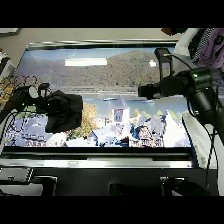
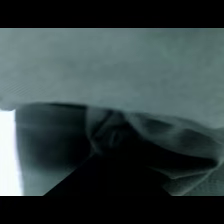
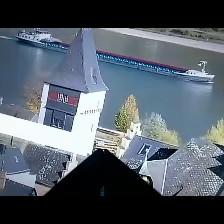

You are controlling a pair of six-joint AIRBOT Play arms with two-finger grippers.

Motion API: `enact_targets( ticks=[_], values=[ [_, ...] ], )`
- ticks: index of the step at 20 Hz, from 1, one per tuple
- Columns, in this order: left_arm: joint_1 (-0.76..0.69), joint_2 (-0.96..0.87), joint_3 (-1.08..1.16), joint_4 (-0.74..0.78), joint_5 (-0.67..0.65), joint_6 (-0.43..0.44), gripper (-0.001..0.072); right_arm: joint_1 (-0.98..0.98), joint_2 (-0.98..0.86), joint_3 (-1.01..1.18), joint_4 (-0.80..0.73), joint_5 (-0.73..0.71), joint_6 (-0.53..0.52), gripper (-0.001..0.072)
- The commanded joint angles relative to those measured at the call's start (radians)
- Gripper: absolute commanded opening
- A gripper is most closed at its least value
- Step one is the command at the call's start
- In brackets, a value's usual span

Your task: Fold the clothes and pants, and hang the long-sleeved shirts on hangers.

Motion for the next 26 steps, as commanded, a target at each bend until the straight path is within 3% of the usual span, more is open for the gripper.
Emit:
enact_targets(
  ticks=[1,4,7,11,14,15,16,17,19,22,24,26],
  values=[
    [-0.031,-0.013,0.001,-0.271,0.005,0.063,0.0014,0.0,0.011,0.001,0.006,-0.007,0.053,0.0036],
    [-0.151,-0.013,0.011,-0.513,0.029,0.111,0.0014,0.0,0.055,0.001,-0.084,-0.01,0.111,0.0037],
    [-0.348,-0.013,0.053,-0.631,0.117,0.111,0.0014,0.001,0.124,0.001,-0.226,-0.076,0.138,0.0036],
    [-0.587,-0.033,0.063,-0.653,0.33,-0.02,0.0014,0.0,0.212,0.001,-0.397,-0.24,0.14,0.0036],
    [-0.656,-0.087,0.063,-0.653,0.371,-0.113,0.0018,0.0,0.249,0.0,-0.482,-0.295,0.125,0.0036],
    [-0.653,-0.092,0.063,-0.653,0.36,-0.117,0.0102,0.0,0.252,-0.001,-0.492,-0.29,0.124,0.004],
    [-0.635,-0.086,0.063,-0.654,0.339,-0.117,0.0257,0.0,0.251,-0.004,-0.491,-0.271,0.135,0.0091],
    [-0.608,-0.072,0.063,-0.653,0.309,-0.115,0.0334,0.0,0.251,-0.01,-0.485,-0.239,0.2,0.0101],
    [-0.526,-0.026,0.063,-0.653,0.225,-0.054,0.0335,0.0,0.249,-0.011,-0.43,-0.145,0.381,0.0197],
    [-0.36,0.077,0.063,-0.634,0.092,0.022,0.0335,-0.127,0.23,0.035,-0.341,-0.034,0.567,0.0198],
    [-0.244,0.143,0.063,-0.627,0.025,0.047,0.0334,-0.329,0.216,0.054,-0.154,0.068,0.567,0.0198],
    [-0.14,0.191,0.063,-0.627,-0.019,0.061,0.0333,-0.507,0.165,0.051,0.029,0.074,0.428,0.0203]
  ],
)
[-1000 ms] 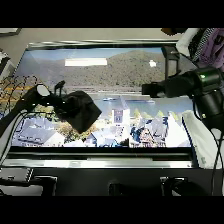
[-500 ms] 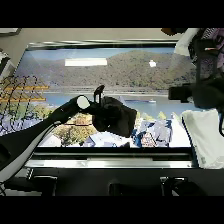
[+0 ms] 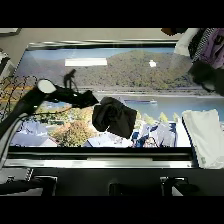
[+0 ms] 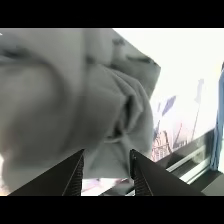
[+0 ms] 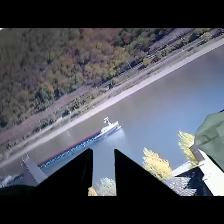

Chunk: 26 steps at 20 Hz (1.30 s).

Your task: Fold the clothes and pants, and hang the long-sleeved shirts on hangers.

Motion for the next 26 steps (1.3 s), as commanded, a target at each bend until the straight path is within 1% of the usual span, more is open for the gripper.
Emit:
enact_targets(
  ticks=[1,2,3,5,6,7,8,10,12,13,14,15,16,18,22,23,26],
  values=[
    [0.175,0.083,0.0,0.006,-0.112,0.039,0.0333,-0.256,-0.085,-0.004,0.338,0.048,-0.153,0.026],
    [0.209,0.086,0.0,0.006,-0.121,0.039,0.0333,-0.276,-0.143,-0.031,0.435,0.003,-0.259,0.0326],
    [0.233,0.084,0.0,0.006,-0.127,0.039,0.0333,-0.272,-0.205,-0.069,0.549,-0.034,-0.357,0.0328],
    [0.264,0.075,0.0,0.007,-0.126,0.039,0.0333,-0.22,-0.33,-0.151,0.754,-0.054,-0.513,0.0329],
    [0.27,0.071,0.0,0.007,-0.127,0.039,0.0333,-0.185,-0.386,-0.177,0.792,-0.043,-0.557,0.0384],
    [0.272,0.066,0.0,0.007,-0.127,0.039,0.0332,-0.139,-0.445,-0.192,0.797,-0.024,-0.565,0.0542],
    [0.271,0.063,0.0,0.006,-0.128,0.039,0.0332,-0.101,-0.494,-0.193,0.797,-0.002,-0.573,0.0611],
    [0.269,0.061,0.0,0.007,-0.126,0.039,0.0333,-0.028,-0.568,-0.193,0.798,0.063,-0.584,0.0608],
    [0.27,0.061,0.0,0.007,-0.122,0.039,0.0333,0.019,-0.603,-0.193,0.8,0.123,-0.576,0.0579],
    [0.27,0.061,0.0,0.006,-0.119,0.038,0.0332,0.032,-0.609,-0.193,0.805,0.142,-0.56,0.0578],
    [0.27,0.061,0.0,0.007,-0.12,0.038,0.0333,0.041,-0.61,-0.193,0.812,0.151,-0.554,0.0572],
    [0.27,0.061,0.0,0.007,-0.119,0.038,0.0333,0.048,-0.611,-0.193,0.827,0.157,-0.553,0.0537],
    [0.27,0.061,0.0,0.007,-0.119,0.038,0.0333,0.051,-0.611,-0.193,0.837,0.165,-0.551,0.0538],
    [0.27,0.06,-0.005,0.008,-0.103,0.037,0.0333,0.059,-0.621,-0.193,0.832,0.157,-0.531,0.0537],
    [0.272,0.048,-0.008,0.019,-0.094,0.035,0.0333,0.061,-0.683,-0.193,0.835,0.096,-0.499,0.0535],
    [0.272,0.046,-0.009,0.019,-0.093,0.035,0.0333,0.061,-0.69,-0.193,0.85,0.097,-0.498,0.0505],
    [0.272,0.034,-0.01,0.019,-0.093,0.035,0.0333,0.061,-0.692,-0.193,0.884,0.125,-0.51,0.0208]
  ],
)
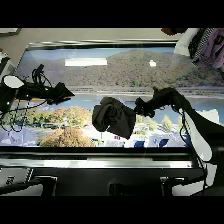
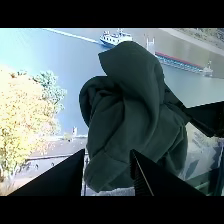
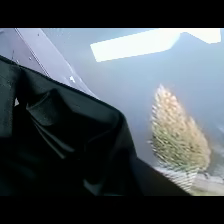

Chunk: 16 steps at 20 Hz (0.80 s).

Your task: Fold the clothes and pants, and hang the long-sleeved shirts on hangers.

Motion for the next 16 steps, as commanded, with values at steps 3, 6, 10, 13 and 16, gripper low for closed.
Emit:
enact_targets(
  ticks=[3,6,10,13,16],
  values=[
    [-0.014,-0.064,-0.001,0.002,0.003,0.004,0.0334,0.002,-0.002,0.0,0.037,-0.014,-0.044,0.0035],
    [-0.084,-0.176,-0.001,0.002,0.023,0.058,0.0334,0.001,0.035,0.0,0.009,-0.028,-0.043,0.0034],
    [-0.189,-0.304,0.0,-0.042,0.136,0.08,0.0333,0.001,0.081,0.0,-0.031,-0.041,-0.024,0.0034],
    [-0.229,-0.348,0.0,-0.154,0.203,0.15,0.0332,0.001,0.085,0.0,-0.034,-0.071,-0.021,0.0034],
    [-0.254,-0.375,0.0,-0.195,0.257,0.156,0.0332,0.001,0.085,0.0,-0.033,-0.08,-0.016,0.0034]
  ],
)
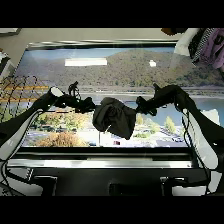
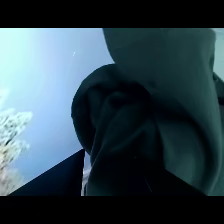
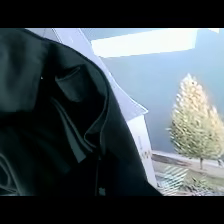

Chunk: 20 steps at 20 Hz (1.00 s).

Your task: Fold the clothes and pants, and hang the long-sleeved shirts on hangers.

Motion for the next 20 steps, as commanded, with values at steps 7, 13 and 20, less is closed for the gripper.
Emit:
enact_targets(
  ticks=[7,13,20],
  values=[
    [-0.064,-0.099,0.0,-0.185,0.084,0.033,0.0021,0.0,0.005,0.0,-0.004,-0.016,0.032,0.0034],
    [0.061,0.007,0.054,-0.13,-0.01,0.101,0.0009,0.0,0.13,0.04,-0.187,0.034,0.052,0.0032],
    [0.279,0.396,0.054,-0.076,-0.011,0.048,0.0008,0.0,0.498,0.199,-0.372,0.206,0.0,0.0031]
  ],
)
